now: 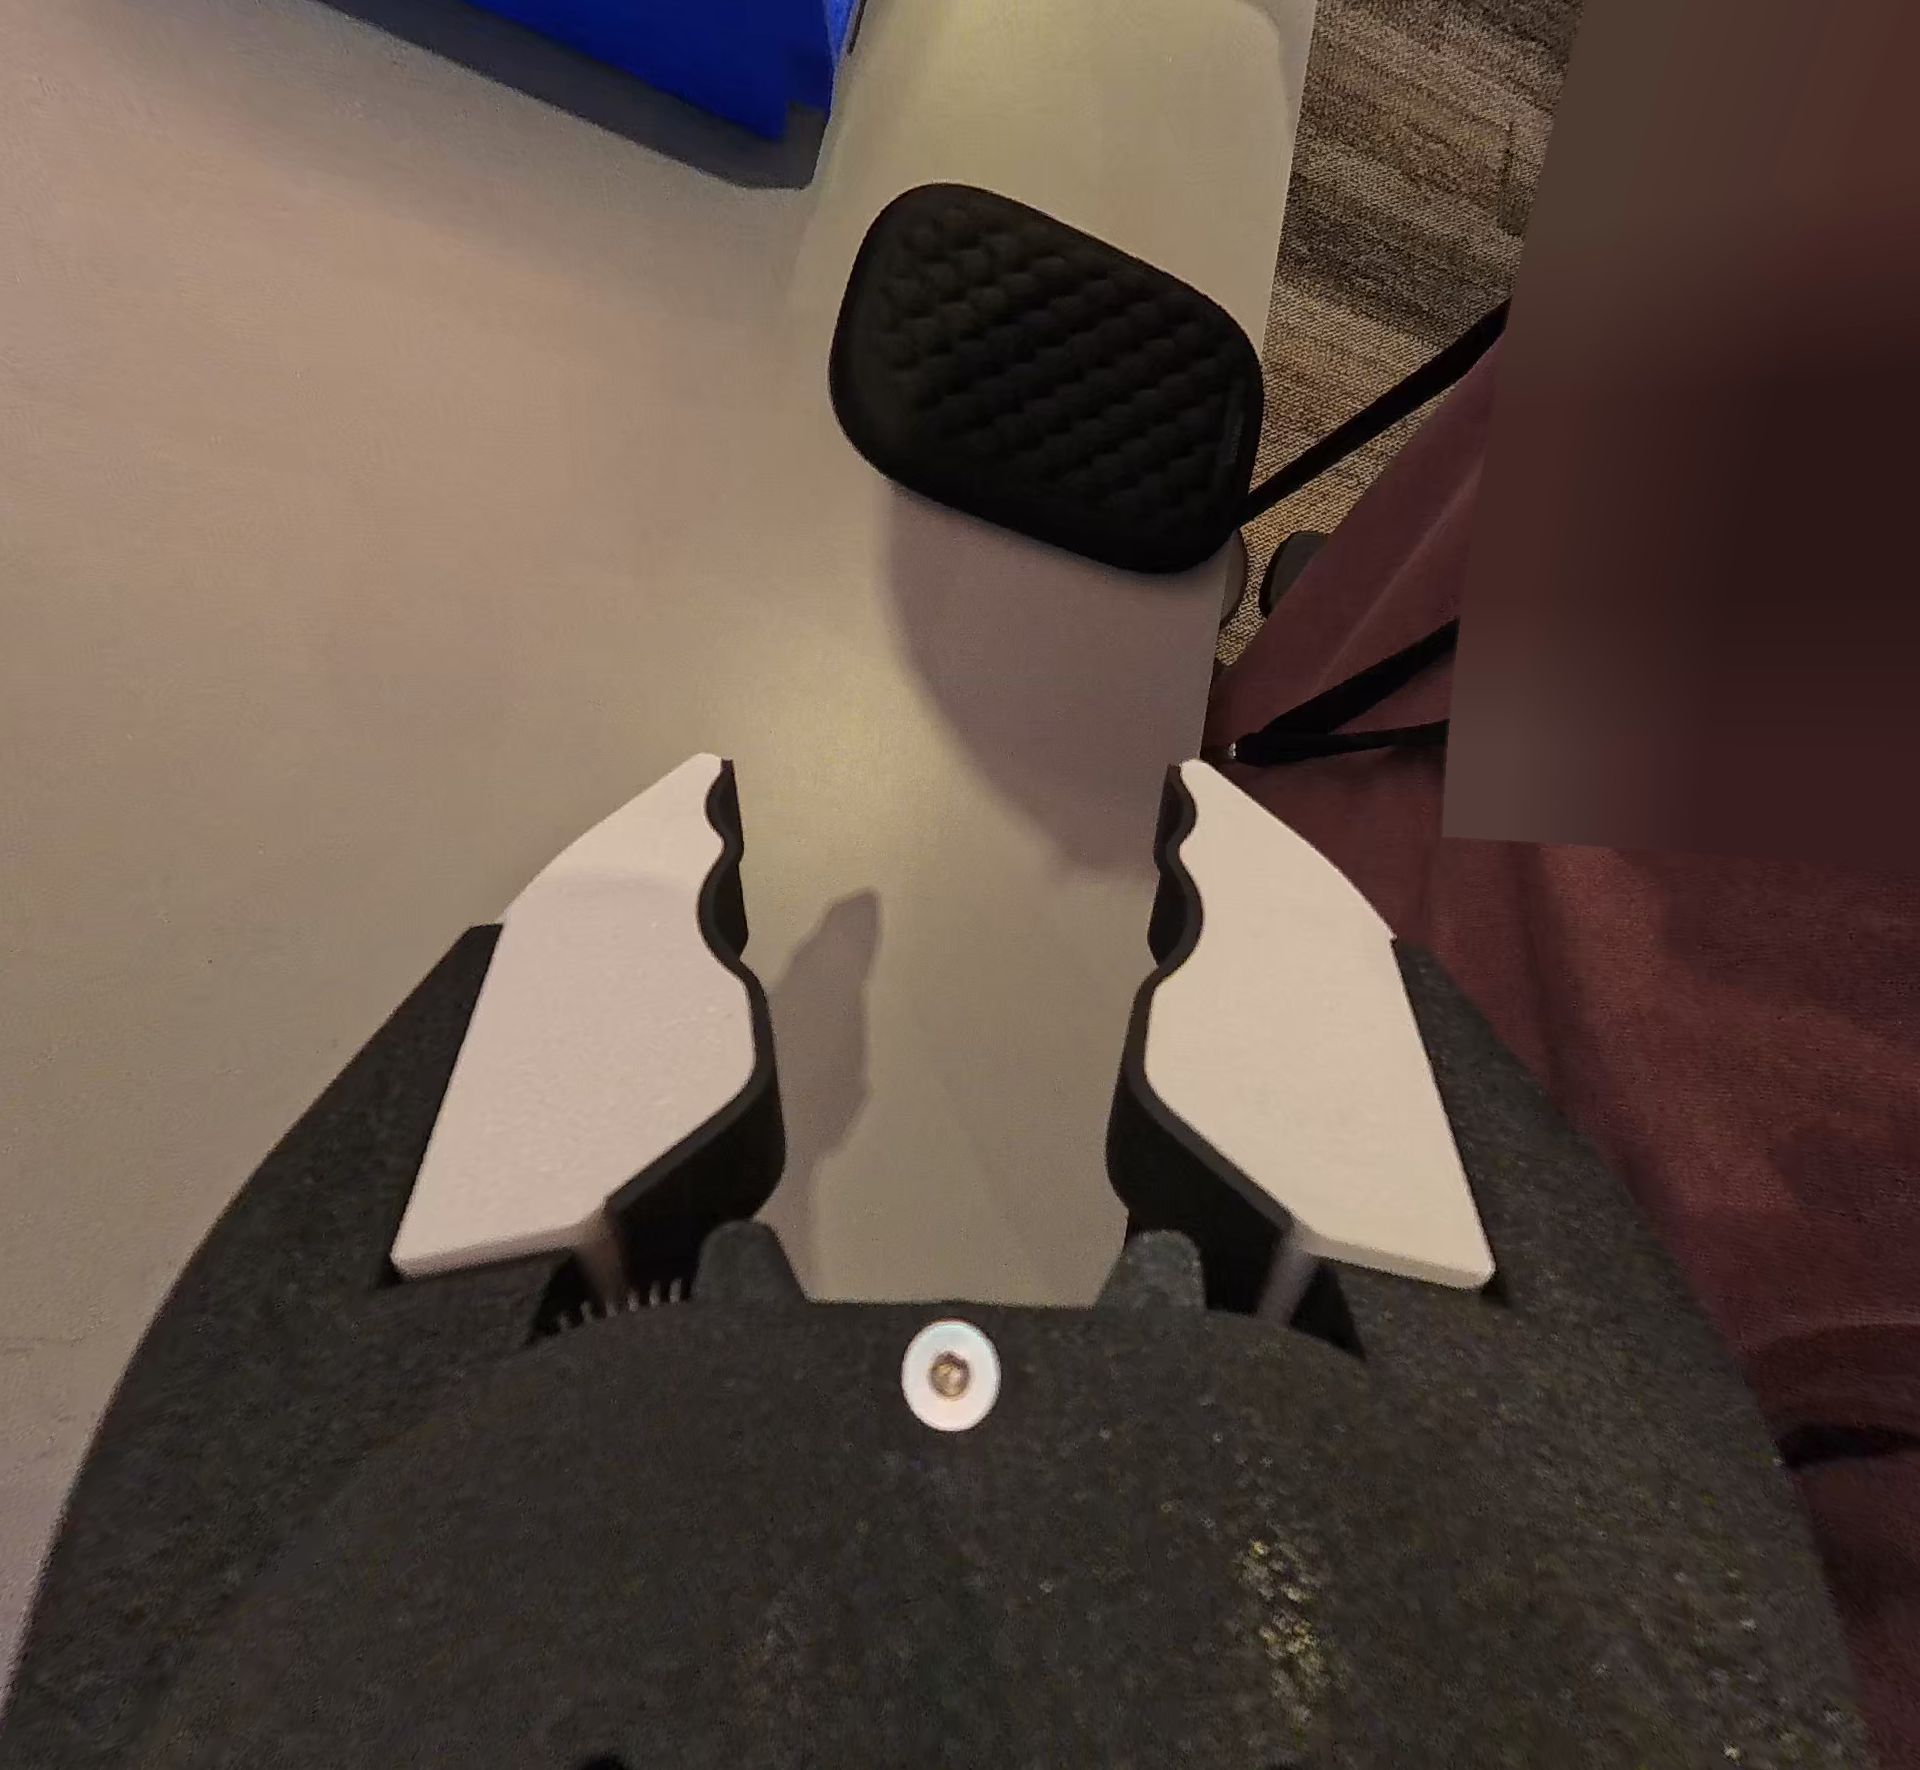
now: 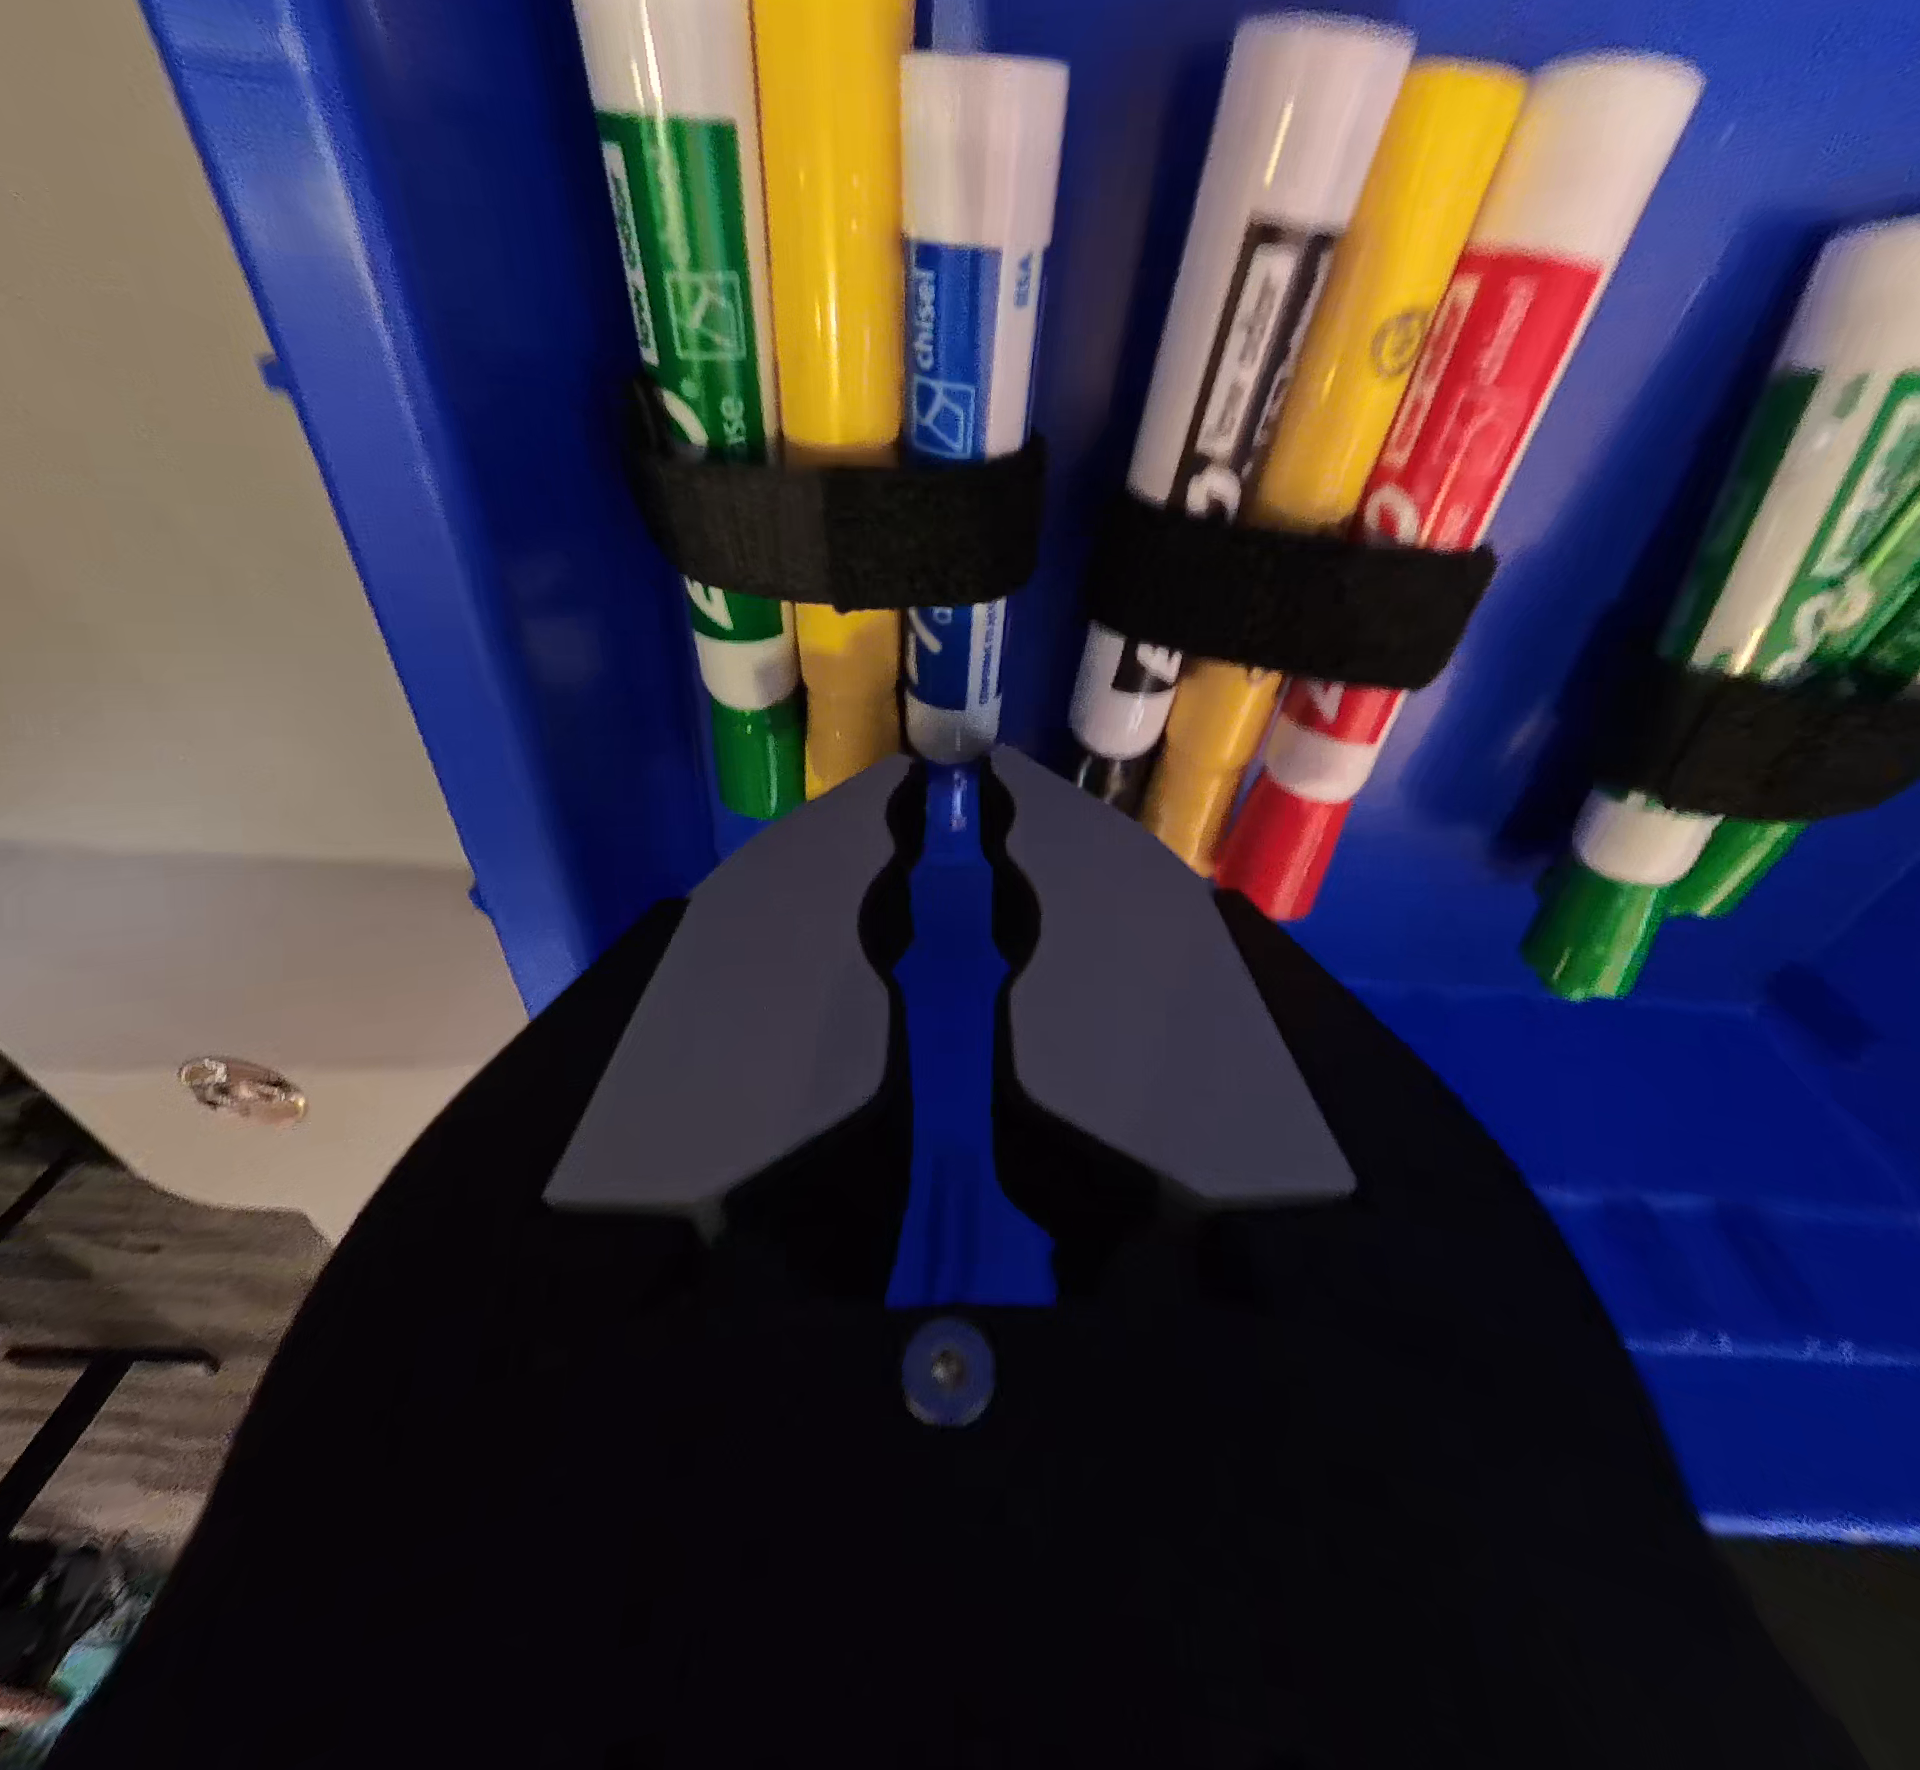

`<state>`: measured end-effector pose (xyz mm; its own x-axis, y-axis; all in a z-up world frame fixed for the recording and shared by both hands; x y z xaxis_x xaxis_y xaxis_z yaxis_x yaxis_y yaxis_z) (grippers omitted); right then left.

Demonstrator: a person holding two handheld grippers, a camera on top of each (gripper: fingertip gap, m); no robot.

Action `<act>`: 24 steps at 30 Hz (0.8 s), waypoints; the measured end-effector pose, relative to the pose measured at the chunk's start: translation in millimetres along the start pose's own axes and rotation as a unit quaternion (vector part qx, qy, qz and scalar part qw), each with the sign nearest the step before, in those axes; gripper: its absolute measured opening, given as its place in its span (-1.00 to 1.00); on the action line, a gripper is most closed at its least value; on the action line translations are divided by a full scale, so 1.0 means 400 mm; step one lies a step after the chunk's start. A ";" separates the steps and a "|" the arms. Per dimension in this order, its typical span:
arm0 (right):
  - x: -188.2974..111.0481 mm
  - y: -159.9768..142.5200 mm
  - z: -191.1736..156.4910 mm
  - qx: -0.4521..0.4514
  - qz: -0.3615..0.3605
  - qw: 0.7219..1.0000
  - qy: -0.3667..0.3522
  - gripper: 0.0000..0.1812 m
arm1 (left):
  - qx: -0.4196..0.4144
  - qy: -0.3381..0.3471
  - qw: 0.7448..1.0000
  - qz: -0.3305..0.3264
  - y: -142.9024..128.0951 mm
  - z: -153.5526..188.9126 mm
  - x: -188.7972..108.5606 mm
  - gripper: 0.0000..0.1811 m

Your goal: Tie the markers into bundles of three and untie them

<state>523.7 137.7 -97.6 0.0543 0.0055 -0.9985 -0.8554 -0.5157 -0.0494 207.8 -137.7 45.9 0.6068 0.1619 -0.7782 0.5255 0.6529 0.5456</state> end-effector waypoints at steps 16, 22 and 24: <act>-0.090 0.076 -0.031 0.037 0.148 0.988 -0.031 -0.81 | -0.002 -0.002 1.000 0.016 -0.016 -0.004 -0.016 -0.16; -0.059 0.158 -0.016 0.057 0.206 0.976 -0.051 -0.97 | 0.003 -0.009 1.000 0.018 -0.014 -0.004 -0.013 -0.17; -0.044 0.170 -0.014 0.072 0.222 0.972 -0.034 -0.97 | 0.004 -0.009 1.000 0.016 -0.017 -0.002 -0.013 -0.17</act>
<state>467.5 97.7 -83.1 -0.3673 -0.1303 -0.9209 -0.8503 -0.3542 0.3892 200.6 -142.3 46.1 0.6333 0.1688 -0.7553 0.5111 0.6416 0.5719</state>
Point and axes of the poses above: each gripper's, where its closed fingertips meet, x out along the fingers, y out of its top, z = x × y across the jaws, the point moved 7 cm from there along -x, back along the fingers, and after that the axes turned 4 degrees about -x, right-handed, at the moved point
